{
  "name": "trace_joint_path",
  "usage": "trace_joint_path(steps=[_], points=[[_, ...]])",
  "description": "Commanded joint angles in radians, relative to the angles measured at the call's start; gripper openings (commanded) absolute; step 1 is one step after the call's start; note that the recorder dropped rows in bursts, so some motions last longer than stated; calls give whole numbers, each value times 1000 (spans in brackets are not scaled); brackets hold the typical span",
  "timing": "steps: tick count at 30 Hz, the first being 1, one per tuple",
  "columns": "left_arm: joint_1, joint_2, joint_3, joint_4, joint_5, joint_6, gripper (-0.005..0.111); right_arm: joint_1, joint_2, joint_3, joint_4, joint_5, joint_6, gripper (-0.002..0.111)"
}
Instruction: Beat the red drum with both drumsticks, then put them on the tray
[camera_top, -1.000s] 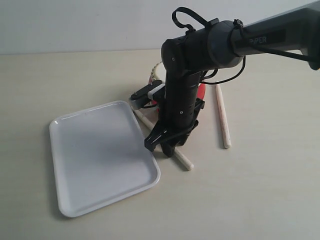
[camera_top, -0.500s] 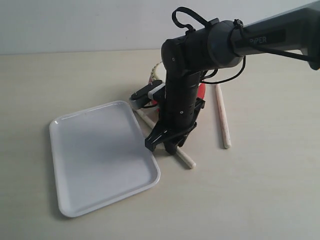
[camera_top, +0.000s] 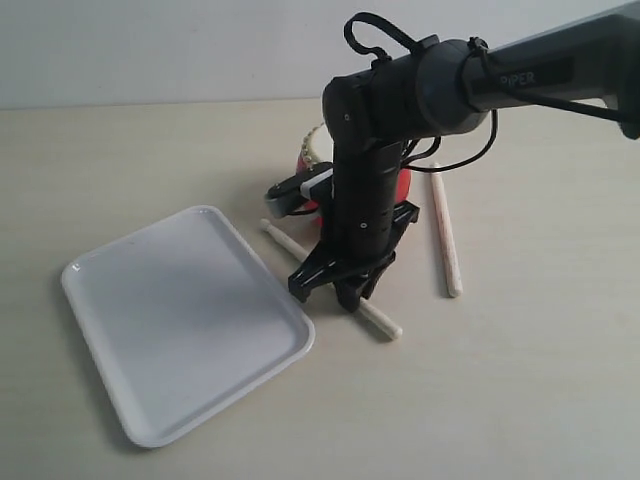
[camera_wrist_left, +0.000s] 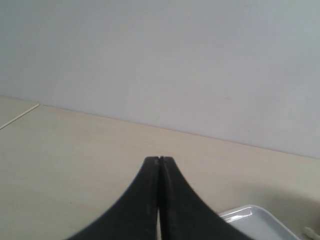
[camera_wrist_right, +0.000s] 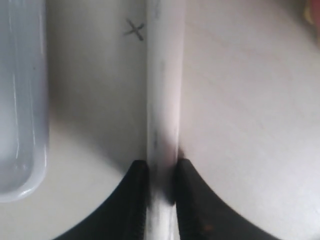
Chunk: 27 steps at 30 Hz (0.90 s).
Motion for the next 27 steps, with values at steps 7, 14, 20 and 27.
trace_joint_path(steps=[7,14,20,27], points=[[-5,-6,2,-10,-32,-6,0,3,-153,-5,0,27,36,0],[-5,-6,2,-13,-32,-8,0,3,-280,-5,59,3,16,0],[-5,-6,2,-81,-104,-304,0,3,-406,-3,139,-6,-66,0],[-5,-6,2,-209,-113,-470,0,3,-496,-3,472,-49,-284,0]])
